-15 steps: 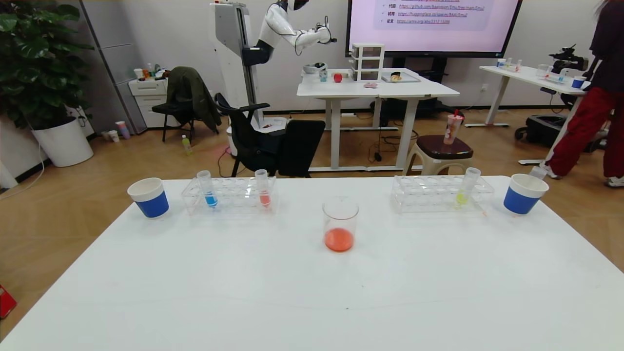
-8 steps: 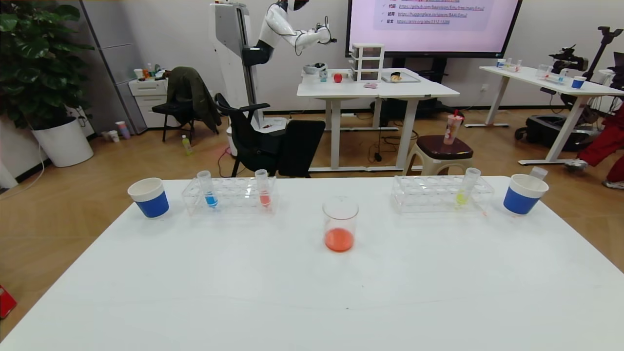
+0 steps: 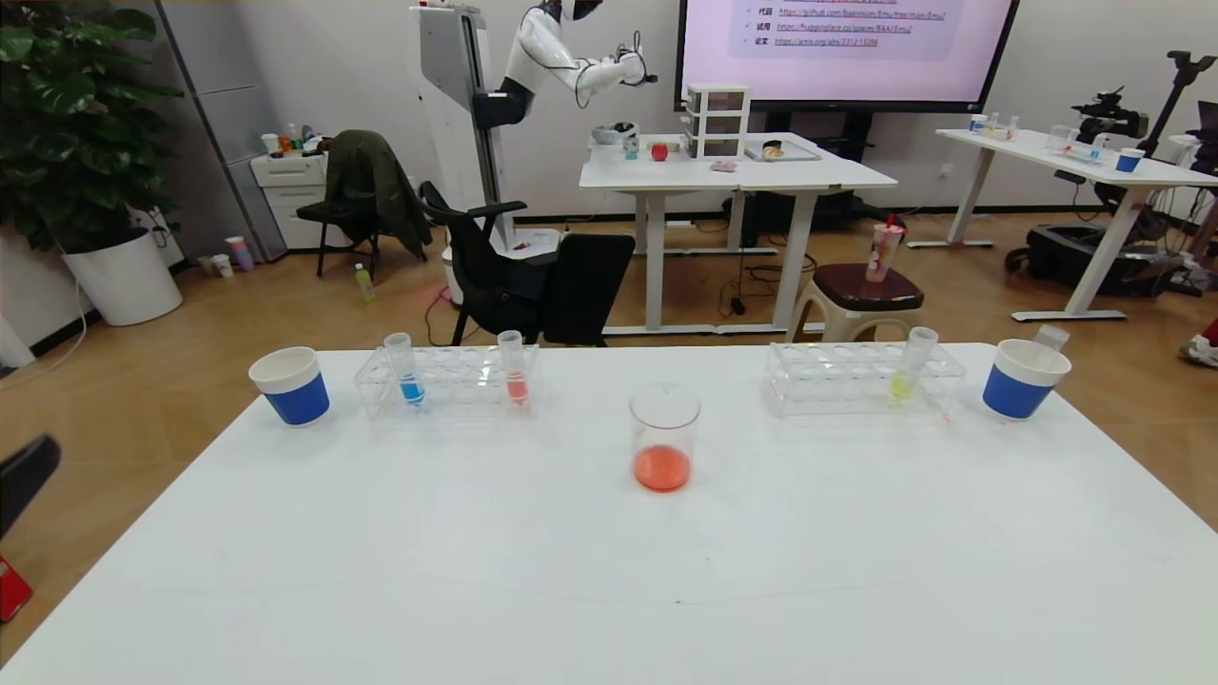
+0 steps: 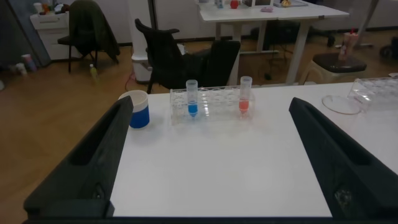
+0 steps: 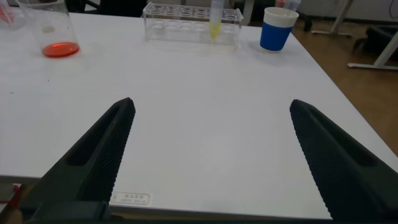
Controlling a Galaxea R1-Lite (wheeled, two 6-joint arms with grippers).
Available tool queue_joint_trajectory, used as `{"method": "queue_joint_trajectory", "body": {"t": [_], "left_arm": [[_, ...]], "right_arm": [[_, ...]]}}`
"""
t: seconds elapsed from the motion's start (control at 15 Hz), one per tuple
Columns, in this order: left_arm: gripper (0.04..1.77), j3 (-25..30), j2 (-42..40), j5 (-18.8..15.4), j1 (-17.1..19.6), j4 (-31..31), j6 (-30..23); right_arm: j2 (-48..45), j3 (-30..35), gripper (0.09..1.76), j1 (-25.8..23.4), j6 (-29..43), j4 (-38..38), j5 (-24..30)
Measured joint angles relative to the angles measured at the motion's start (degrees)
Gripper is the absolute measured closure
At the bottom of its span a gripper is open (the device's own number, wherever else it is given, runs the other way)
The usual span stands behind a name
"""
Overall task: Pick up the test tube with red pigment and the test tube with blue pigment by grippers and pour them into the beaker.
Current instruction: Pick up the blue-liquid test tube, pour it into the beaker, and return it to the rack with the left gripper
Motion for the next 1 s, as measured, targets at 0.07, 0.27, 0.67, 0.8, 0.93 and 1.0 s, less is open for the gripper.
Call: {"method": "queue_joint_trajectory", "body": {"t": [0.07,0.27,0.67,0.8,0.93,1.0], "left_arm": [[0.06,-1.0,5.8,0.0,-0.02,-4.82,-0.11],[0.06,-3.32,23.56,0.0,-0.02,-18.24,-0.41],[0.06,-5.35,54.99,0.37,0.48,-44.53,-1.27],[0.06,-5.13,63.76,0.59,0.26,-52.44,-2.3],[0.06,-4.58,70.91,1.52,0.11,-59.39,-2.74],[0.06,-4.45,74.23,2.3,0.06,-62.98,-2.85]], "right_arm": [[0.0,0.0,0.11,0.0,-0.02,0.02,-0.02],[0.0,0.0,0.11,-0.02,0.0,0.02,-0.02],[0.0,0.0,0.11,-0.02,0.0,0.02,0.0],[0.0,0.0,0.11,-0.02,0.0,0.02,-0.02],[0.0,0.0,0.11,-0.02,0.0,0.02,0.0],[0.0,0.0,0.11,-0.02,0.0,0.02,-0.02]]}}
